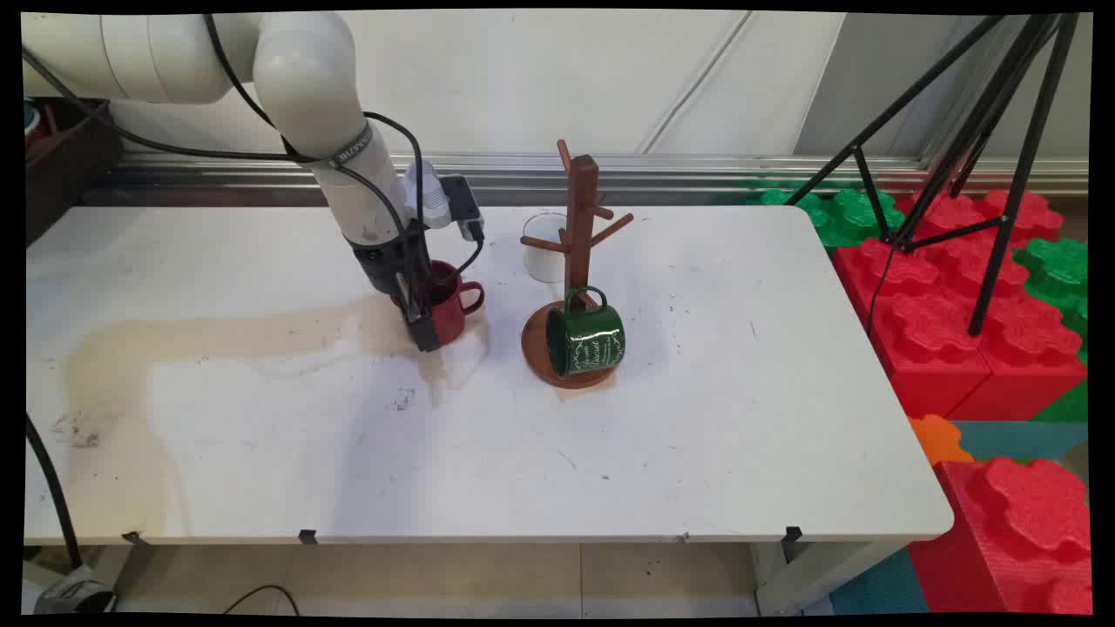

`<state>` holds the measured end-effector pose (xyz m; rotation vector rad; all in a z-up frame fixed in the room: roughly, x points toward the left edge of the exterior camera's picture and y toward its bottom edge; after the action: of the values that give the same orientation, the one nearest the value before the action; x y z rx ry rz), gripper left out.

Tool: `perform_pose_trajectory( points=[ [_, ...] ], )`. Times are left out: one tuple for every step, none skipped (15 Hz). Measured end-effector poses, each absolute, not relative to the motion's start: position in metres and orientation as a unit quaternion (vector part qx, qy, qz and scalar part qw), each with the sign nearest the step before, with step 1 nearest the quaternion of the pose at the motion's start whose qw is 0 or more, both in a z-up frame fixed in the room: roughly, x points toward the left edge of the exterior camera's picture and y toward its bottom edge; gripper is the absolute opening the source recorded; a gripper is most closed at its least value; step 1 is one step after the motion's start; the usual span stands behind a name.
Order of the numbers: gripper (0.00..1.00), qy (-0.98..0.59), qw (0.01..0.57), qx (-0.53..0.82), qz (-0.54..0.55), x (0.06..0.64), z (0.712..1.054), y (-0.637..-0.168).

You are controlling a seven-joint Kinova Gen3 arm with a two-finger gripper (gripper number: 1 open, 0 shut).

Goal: Pick up the green mug from the rack

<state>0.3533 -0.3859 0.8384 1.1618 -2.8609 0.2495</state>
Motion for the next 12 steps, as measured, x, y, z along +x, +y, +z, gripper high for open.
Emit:
perform_pose_trajectory(
  points=[
    [1.0, -0.923, 0.024, 0.375, 0.084, 0.354, 0.84, -0.386],
    [1.0, -0.922, 0.026, 0.376, 0.087, 0.354, 0.841, -0.385],
    [1.0, -0.921, 0.031, 0.378, 0.093, 0.354, 0.844, -0.385],
    [1.0, -0.919, 0.035, 0.379, 0.098, 0.354, 0.846, -0.384],
    [1.0, -0.918, 0.04, 0.381, 0.103, 0.354, 0.849, -0.383],
    [1.0, -0.917, 0.044, 0.382, 0.108, 0.354, 0.852, -0.383],
    [1.0, -0.914, 0.052, 0.385, 0.115, 0.355, 0.857, -0.381],
    [1.0, -0.912, 0.059, 0.387, 0.121, 0.355, 0.861, -0.378],
    [1.0, -0.911, 0.063, 0.387, 0.126, 0.355, 0.864, -0.376],
    [1.0, -0.909, 0.07, 0.389, 0.131, 0.356, 0.869, -0.373],
    [1.0, -0.907, 0.077, 0.39, 0.137, 0.356, 0.875, -0.369],
    [1.0, -0.905, 0.082, 0.392, 0.143, 0.357, 0.88, -0.365]
  ],
)
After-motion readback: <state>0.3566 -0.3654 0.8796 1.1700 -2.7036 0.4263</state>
